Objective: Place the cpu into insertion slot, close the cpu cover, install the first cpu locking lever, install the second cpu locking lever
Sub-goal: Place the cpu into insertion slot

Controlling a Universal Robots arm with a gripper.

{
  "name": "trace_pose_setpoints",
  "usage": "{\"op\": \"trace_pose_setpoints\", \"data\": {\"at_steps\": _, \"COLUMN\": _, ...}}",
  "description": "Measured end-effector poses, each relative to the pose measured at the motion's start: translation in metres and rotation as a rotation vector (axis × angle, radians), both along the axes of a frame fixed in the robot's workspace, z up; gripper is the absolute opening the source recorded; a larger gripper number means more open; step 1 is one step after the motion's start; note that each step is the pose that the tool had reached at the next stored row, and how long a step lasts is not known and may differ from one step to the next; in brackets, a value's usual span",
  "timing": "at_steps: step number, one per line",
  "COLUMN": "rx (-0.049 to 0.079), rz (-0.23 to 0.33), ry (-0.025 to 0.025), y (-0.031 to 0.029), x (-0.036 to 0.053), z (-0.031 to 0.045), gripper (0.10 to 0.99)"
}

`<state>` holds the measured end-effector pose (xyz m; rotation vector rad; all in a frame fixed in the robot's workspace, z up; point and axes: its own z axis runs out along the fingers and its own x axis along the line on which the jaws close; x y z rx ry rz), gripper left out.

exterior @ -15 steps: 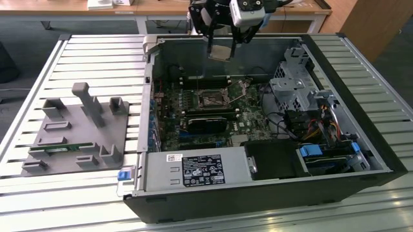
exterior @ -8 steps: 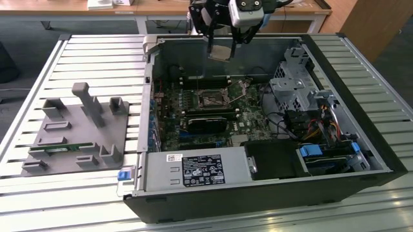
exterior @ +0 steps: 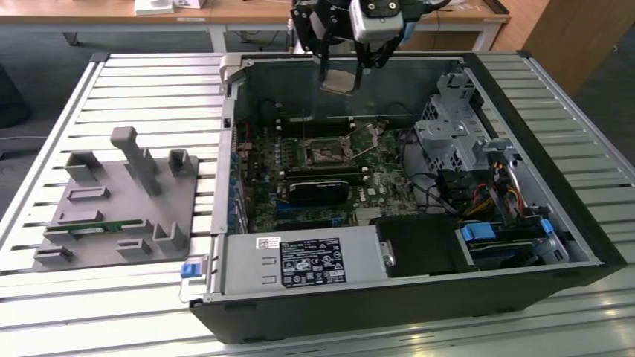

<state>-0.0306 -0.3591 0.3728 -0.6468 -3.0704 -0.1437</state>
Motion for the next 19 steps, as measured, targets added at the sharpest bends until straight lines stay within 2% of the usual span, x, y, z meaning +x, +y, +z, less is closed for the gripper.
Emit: {"op": "trace_pose_setpoints", "data": {"at_steps": 19, "rx": 0.0, "rz": -0.075, "ry": 0.0, "y": 0.0, "x": -0.0001, "z": -0.0014, "gripper": 0.529}}
